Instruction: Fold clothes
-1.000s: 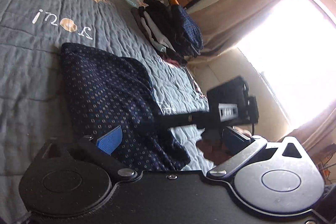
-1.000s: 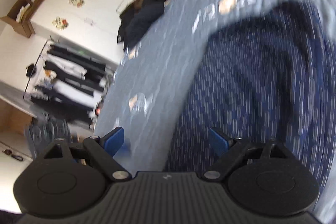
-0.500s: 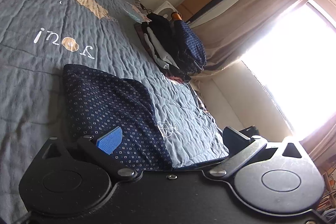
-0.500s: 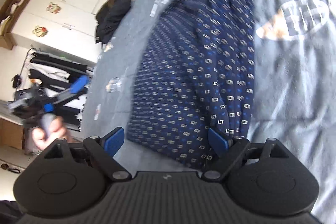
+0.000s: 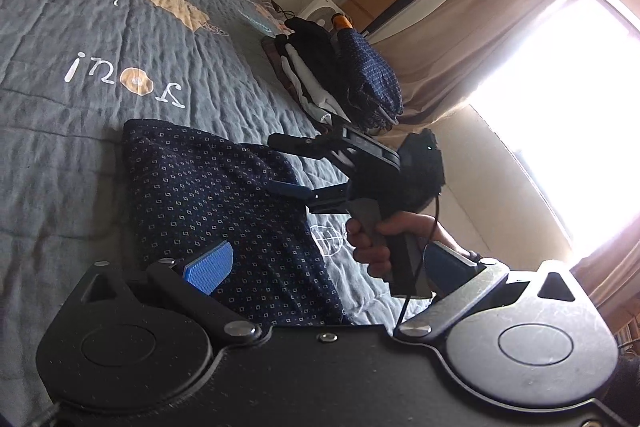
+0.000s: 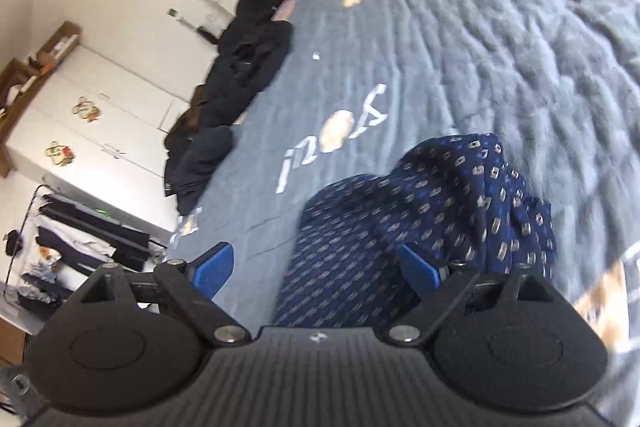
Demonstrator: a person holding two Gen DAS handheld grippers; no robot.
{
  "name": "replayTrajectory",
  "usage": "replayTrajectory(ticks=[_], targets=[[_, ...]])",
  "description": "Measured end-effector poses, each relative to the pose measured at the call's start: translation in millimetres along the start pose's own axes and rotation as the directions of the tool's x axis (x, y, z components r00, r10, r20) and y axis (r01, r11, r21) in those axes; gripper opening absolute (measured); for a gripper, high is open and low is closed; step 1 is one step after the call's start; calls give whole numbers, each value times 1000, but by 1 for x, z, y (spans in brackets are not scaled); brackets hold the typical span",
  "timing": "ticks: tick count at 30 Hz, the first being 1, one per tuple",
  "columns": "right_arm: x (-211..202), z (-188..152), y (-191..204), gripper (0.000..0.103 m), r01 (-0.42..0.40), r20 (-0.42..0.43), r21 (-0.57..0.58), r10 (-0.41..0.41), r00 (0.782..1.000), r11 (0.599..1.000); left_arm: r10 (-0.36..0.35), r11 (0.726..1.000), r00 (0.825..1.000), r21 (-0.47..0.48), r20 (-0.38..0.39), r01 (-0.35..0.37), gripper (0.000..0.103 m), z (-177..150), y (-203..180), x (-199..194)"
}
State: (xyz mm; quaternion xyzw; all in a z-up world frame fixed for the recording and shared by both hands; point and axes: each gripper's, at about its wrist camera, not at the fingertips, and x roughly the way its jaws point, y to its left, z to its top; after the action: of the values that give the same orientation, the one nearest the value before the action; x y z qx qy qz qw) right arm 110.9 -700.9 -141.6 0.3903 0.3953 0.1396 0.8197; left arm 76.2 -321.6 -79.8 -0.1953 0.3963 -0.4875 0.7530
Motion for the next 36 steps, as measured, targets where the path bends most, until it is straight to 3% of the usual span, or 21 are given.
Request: replayTrajectory(ticks=[1, 5, 11, 14, 17, 20, 23, 26, 29, 32, 36], targets=[[4, 1, -7, 89, 26, -1, 16, -26, 1000, 1000, 6, 1000, 1000, 2, -4, -6, 102, 0, 1, 1], [-6, 8, -35, 87, 4, 53, 78, -8, 999, 997, 18, 1000, 1000, 3, 2, -18, 102, 3, 5, 0], [-25, 22, -50, 88, 83, 108, 92, -93, 990, 992, 18, 1000, 1000, -13, 23, -18, 102, 8, 7, -6], [-34, 25, -45, 89, 45, 153, 102, -61, 986, 994, 20, 1000, 999, -13, 27, -20, 102, 9, 5, -7], [-34, 23, -26, 90, -25, 151, 41, 18, 988, 999, 22, 1000, 999, -17, 28, -21, 102, 9, 6, -6], [-17, 24, -4, 90, -45, 103, -25, 47, 994, 999, 27, 999, 999, -17, 21, -27, 102, 8, 6, -4], [0, 36, 7, 90, 69, 103, -109, -57, 993, 992, 35, 999, 999, -8, 17, -35, 102, 6, 5, -5], [0, 52, 11, 90, 192, 136, -238, -163, 977, 952, 37, 999, 999, -6, 23, -37, 102, 7, 5, -9], [4, 62, 12, 90, 297, 92, -398, -284, 954, 868, 44, 999, 999, -8, 19, -44, 102, 8, 7, -7], [13, 67, 12, 87, 316, 41, -495, -341, 939, 809, 54, 998, 999, -11, 5, -54, 102, 8, 11, 0], [28, 60, 19, 85, 261, -21, -620, -348, 937, 740, 76, 997, 997, -11, -13, -77, 102, 8, 15, 6]])
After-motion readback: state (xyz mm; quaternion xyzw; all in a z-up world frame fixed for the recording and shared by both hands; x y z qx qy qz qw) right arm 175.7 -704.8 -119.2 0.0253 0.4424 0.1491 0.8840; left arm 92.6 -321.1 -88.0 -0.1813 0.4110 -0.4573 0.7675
